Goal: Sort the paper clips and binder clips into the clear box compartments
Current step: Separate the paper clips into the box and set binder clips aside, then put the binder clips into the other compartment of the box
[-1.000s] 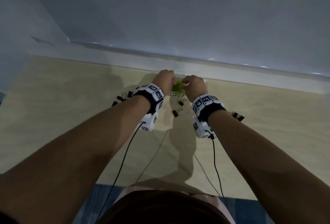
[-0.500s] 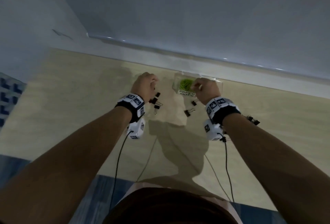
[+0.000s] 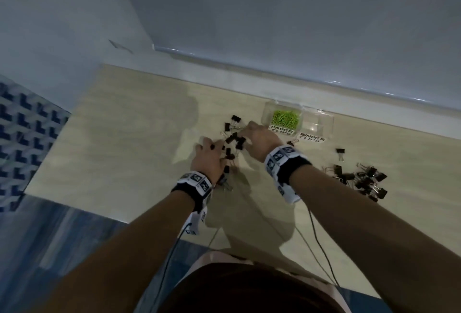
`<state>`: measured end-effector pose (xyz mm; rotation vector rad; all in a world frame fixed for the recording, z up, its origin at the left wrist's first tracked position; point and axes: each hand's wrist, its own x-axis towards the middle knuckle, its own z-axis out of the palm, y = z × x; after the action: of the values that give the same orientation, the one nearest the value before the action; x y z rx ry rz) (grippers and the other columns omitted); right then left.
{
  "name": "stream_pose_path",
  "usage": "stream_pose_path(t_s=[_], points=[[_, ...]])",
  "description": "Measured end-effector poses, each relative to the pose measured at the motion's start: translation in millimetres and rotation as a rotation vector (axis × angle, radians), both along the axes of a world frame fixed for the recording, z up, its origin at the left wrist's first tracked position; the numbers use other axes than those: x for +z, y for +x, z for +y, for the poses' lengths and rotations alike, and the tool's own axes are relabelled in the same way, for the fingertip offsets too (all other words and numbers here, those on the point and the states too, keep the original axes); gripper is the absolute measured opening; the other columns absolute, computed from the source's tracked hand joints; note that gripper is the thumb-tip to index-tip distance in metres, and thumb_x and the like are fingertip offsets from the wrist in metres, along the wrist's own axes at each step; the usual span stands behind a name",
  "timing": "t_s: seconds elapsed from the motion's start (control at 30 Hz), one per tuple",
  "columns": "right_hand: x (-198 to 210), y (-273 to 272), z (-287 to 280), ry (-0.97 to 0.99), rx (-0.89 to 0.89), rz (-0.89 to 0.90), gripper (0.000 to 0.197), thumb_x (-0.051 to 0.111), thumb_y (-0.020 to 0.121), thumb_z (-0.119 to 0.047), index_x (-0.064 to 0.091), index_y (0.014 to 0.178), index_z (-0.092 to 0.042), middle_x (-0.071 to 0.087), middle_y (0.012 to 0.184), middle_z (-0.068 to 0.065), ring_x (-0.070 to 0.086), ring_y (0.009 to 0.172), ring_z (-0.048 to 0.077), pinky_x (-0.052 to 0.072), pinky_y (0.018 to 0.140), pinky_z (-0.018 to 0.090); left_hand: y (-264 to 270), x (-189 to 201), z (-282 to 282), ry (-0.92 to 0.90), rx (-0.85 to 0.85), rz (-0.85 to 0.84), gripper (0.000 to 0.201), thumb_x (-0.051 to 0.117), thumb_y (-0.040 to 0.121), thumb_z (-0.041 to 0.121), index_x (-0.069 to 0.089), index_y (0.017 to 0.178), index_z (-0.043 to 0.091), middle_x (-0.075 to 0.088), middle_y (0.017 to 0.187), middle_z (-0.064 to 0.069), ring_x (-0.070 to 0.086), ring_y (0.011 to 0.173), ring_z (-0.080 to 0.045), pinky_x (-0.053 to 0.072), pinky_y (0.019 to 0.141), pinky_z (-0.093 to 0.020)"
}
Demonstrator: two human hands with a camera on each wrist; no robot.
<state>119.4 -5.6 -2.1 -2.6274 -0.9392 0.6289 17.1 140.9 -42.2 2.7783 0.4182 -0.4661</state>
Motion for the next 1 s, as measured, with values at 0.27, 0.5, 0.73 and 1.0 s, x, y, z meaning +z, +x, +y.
stream_pose_path(t_s=[0.27, 0.5, 0.73, 1.0], points=[[-22, -11, 13, -0.167, -0.004, 0.032, 0.044, 0.052, 0.087, -0.005, 0.047, 0.129, -0.017, 0.035, 0.132, 0.011, 0.037, 0.116, 0.037, 0.045, 0.094, 0.047, -14, -5, -14, -0.144, 0.005, -0.035, 0.034, 0.055, 0.087, 0.016, 0.053, 0.122, 0.013, 0.044, 0.120, -0.013, 0.047, 0.105, -0.033, 0.046, 0.091, -0.042], [-30, -7, -15, -0.096, -0.130, 0.083, 0.034, 0.058, 0.079, -0.002, 0.055, 0.111, -0.014, 0.045, 0.113, 0.011, 0.049, 0.102, 0.035, 0.046, 0.085, 0.039, -7, -3, -12, -0.308, 0.080, -0.088, 0.026, 0.064, 0.078, 0.006, 0.055, 0.102, 0.010, 0.045, 0.107, -0.007, 0.045, 0.088, -0.019, 0.039, 0.081, -0.023], [-29, -4, -33, -0.153, -0.141, 0.121, 0.026, 0.061, 0.083, -0.013, 0.058, 0.109, -0.017, 0.049, 0.112, 0.012, 0.051, 0.101, 0.032, 0.047, 0.087, 0.039, -9, 5, -3, -0.404, 0.052, -0.103, 0.012, 0.057, 0.087, 0.011, 0.046, 0.089, 0.015, 0.063, 0.087, -0.007, 0.060, 0.080, -0.026, 0.052, 0.075, -0.038], [-24, -9, -66, -0.002, -0.138, 0.088, 0.011, 0.057, 0.082, -0.013, 0.046, 0.081, -0.014, 0.051, 0.086, 0.006, 0.052, 0.078, 0.028, 0.038, 0.066, 0.030, -32, 3, 20, -0.368, -0.120, -0.083, 0.047, 0.042, 0.082, -0.013, 0.057, 0.118, 0.013, 0.051, 0.107, -0.011, 0.055, 0.096, -0.026, 0.047, 0.088, -0.035]])
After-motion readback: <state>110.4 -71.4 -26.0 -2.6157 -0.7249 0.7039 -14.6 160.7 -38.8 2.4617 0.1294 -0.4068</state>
